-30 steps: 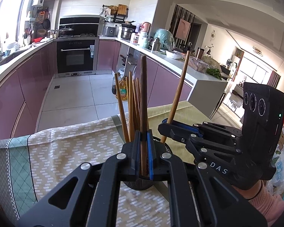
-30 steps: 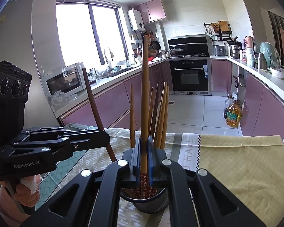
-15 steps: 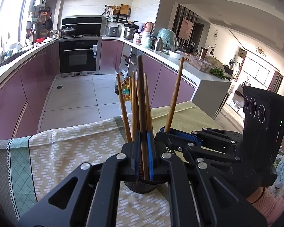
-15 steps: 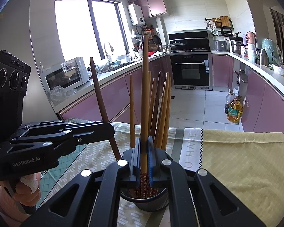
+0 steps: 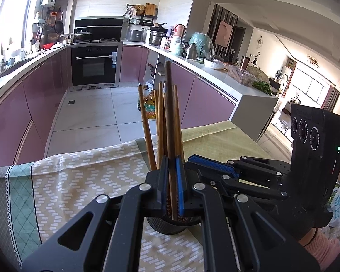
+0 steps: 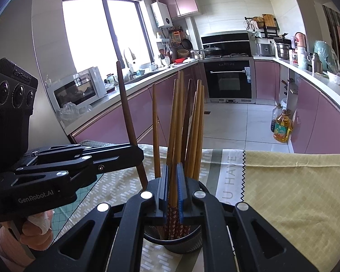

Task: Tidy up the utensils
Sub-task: 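Lower the chopsticks into the mesh cup and open both tools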

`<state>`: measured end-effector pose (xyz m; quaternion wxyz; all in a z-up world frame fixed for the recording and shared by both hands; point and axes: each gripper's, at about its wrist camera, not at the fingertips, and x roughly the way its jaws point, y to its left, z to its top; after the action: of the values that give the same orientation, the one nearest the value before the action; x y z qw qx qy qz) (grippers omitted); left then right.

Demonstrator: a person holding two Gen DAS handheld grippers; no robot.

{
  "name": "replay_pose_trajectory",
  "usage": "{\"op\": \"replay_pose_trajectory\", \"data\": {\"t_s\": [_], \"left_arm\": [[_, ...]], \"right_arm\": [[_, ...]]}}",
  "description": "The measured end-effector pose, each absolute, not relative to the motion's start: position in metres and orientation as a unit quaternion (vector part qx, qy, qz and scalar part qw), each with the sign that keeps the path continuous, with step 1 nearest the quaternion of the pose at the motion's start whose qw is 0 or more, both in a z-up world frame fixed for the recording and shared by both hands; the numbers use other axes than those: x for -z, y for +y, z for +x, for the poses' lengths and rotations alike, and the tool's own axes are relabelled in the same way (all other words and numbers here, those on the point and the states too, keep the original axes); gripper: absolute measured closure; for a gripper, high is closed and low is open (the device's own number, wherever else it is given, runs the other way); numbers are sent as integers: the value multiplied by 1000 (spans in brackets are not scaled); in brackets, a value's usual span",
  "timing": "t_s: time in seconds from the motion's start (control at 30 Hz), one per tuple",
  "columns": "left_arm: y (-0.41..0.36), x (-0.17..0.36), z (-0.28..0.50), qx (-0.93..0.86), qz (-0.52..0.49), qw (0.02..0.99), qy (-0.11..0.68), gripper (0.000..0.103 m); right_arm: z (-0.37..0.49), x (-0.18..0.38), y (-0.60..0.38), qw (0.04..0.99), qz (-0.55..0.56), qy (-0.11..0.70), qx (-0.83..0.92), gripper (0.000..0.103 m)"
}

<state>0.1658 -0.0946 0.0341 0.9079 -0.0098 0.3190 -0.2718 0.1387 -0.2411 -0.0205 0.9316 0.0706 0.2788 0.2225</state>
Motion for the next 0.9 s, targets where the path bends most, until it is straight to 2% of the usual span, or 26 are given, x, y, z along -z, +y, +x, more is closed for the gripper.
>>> {"op": "replay_pose_trajectory", "data": {"t_s": [0.63, 0.8, 0.9], "left_arm": [[-95, -16, 187, 275, -15, 898, 343, 95], [-94, -11, 184, 275, -13, 899, 341, 95], [-90, -11, 180, 270, -14, 903, 335, 88]], "right_arm": [[138, 24, -244, 931, 78, 281, -219, 95], [136, 27, -243, 931, 80, 282, -216, 88], [134, 26, -243, 932, 80, 281, -216, 84]]}}
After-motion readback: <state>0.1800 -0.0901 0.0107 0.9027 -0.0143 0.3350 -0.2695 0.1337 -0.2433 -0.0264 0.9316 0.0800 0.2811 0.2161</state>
